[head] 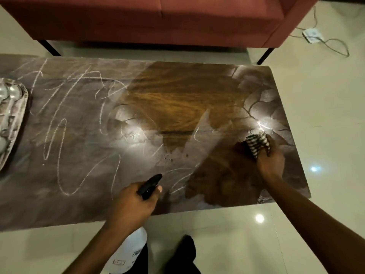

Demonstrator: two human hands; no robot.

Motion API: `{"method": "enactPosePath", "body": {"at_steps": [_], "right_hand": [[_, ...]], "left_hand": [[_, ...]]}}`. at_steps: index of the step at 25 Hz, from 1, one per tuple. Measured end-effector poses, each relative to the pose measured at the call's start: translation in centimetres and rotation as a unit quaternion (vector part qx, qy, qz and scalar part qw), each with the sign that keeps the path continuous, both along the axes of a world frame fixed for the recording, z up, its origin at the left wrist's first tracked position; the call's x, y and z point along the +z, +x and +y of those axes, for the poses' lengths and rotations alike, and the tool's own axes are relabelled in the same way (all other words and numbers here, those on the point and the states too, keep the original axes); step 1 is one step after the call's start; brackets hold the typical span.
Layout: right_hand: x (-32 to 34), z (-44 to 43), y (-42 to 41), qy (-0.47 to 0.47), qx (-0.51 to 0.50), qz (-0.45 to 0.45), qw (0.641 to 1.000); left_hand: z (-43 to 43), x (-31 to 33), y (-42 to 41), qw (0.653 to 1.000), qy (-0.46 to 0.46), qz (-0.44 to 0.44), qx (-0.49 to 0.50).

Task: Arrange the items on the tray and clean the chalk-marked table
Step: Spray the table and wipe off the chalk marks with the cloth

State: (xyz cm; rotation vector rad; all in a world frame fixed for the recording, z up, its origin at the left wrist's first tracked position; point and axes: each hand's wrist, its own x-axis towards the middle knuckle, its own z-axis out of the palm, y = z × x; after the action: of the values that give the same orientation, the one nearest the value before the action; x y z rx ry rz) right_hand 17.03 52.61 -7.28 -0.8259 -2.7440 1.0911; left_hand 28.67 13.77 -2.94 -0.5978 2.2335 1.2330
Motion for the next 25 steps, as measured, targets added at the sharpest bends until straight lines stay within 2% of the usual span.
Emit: {"method": "enactPosePath", "body": {"at_steps": [3, 6, 9, 11, 12, 14, 15, 16, 17, 18, 20, 21, 22, 23, 24, 25], "right_hand": [[-1.2, -0.9, -0.3, 0.033, 0.049, -0.014, 0.998], [-2.7, -4.2, 0.2, 0.064, 0.127, -0.052, 0.988], [-3.6, -9.9, 3.4, 0.075, 0.265, -0.054, 0.960], [-4.2, -14.1, 7.7, 0.062, 0.397, -0.031, 0.915], [-4.2, -16.1, 10.5, 0.068, 0.469, -0.014, 0.880], [-4.6, -17.2, 15.4, 0.105, 0.611, 0.049, 0.783], [-4.7, -16.0, 16.4, 0.111, 0.651, 0.064, 0.748], [-4.6, -14.0, 16.1, 0.111, 0.659, 0.061, 0.741], [-4.4, -11.5, 15.2, 0.110, 0.633, 0.046, 0.765], [-4.3, -8.6, 14.1, 0.113, 0.575, 0.031, 0.810], [-4.1, -2.8, 10.7, 0.138, 0.364, -0.014, 0.921], [-3.6, -0.5, 8.5, 0.135, 0.230, -0.040, 0.963], [-3.4, 0.6, 6.3, 0.123, 0.106, -0.060, 0.985], [-3.4, 0.1, 4.6, 0.109, 0.015, -0.063, 0.992], [-3.6, -1.8, 3.7, 0.100, -0.017, -0.057, 0.993], [-4.0, -4.9, 3.9, 0.098, -0.001, -0.045, 0.994]], "left_hand": [[-0.2, -0.1, 4.6, 0.997, 0.034, 0.023, 0.061], [-0.6, -0.3, 8.1, 0.997, 0.021, 0.019, 0.077], [-0.9, -0.2, 9.8, 0.996, 0.015, 0.013, 0.084], [-0.8, -0.1, 9.7, 0.996, 0.024, 0.020, 0.081], [-0.8, 0.0, 9.3, 0.997, 0.027, 0.031, 0.072], [-0.7, 0.5, 8.3, 0.997, 0.030, 0.052, 0.045], [-0.6, 0.9, 7.7, 0.997, 0.034, 0.061, 0.036], [-0.7, 1.2, 7.1, 0.997, 0.039, 0.064, 0.036], [-0.8, 1.4, 6.5, 0.996, 0.041, 0.065, 0.042], [-0.8, 1.5, 5.9, 0.996, 0.043, 0.062, 0.049], [-0.8, 1.7, 4.6, 0.994, 0.060, 0.062, 0.063], [-0.7, 1.6, 4.1, 0.993, 0.068, 0.063, 0.069], [-0.8, 1.4, 3.5, 0.993, 0.073, 0.063, 0.075], [-0.9, 1.2, 3.0, 0.992, 0.077, 0.062, 0.082], [-1.0, 1.0, 2.5, 0.990, 0.082, 0.064, 0.092], [-1.3, 0.7, 1.8, 0.988, 0.086, 0.066, 0.108]]}}
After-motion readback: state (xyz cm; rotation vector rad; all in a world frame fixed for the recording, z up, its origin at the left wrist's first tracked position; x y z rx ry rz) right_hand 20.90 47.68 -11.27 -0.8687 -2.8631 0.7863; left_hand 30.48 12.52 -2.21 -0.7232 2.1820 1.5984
